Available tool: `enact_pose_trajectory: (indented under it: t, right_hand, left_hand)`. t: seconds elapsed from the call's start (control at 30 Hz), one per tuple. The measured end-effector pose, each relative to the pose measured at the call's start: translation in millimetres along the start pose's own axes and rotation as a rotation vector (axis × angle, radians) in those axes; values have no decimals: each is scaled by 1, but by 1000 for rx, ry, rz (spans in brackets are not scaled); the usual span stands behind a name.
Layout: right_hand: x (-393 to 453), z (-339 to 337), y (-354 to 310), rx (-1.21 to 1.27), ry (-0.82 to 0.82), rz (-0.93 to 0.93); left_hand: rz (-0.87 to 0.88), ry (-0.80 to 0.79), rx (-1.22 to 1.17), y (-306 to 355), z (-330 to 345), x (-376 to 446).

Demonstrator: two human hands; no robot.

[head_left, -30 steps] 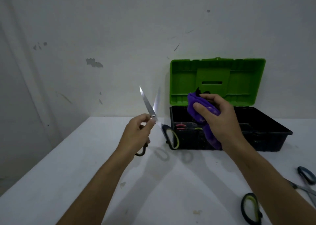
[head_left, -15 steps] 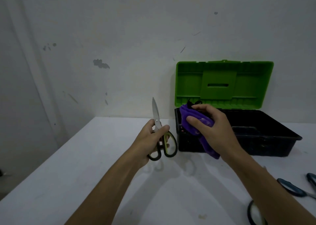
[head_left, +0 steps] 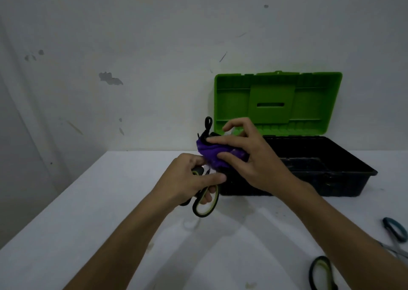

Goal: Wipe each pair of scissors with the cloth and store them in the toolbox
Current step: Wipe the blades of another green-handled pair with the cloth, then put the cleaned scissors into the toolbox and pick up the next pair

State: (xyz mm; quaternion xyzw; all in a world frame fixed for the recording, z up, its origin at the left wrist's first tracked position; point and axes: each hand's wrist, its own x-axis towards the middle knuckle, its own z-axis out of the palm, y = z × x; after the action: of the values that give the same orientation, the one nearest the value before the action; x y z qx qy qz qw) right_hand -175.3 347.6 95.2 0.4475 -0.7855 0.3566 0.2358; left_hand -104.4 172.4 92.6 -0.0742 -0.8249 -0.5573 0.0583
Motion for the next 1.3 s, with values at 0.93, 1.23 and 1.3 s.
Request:
enact_pose_trajectory:
  t: [0.93, 1.23, 1.3]
  right_hand:
    - [-43, -151, 179, -415, 148, 608]
    - [-64, -149, 188, -390, 143, 643]
    - [-67, -149, 186, -379, 156, 644]
  left_hand:
    - [209, -331, 944, -18, 142, 250]
    - [127, -468, 1261, -25, 198, 254]
    - [149, -442, 1288, -23, 202, 254]
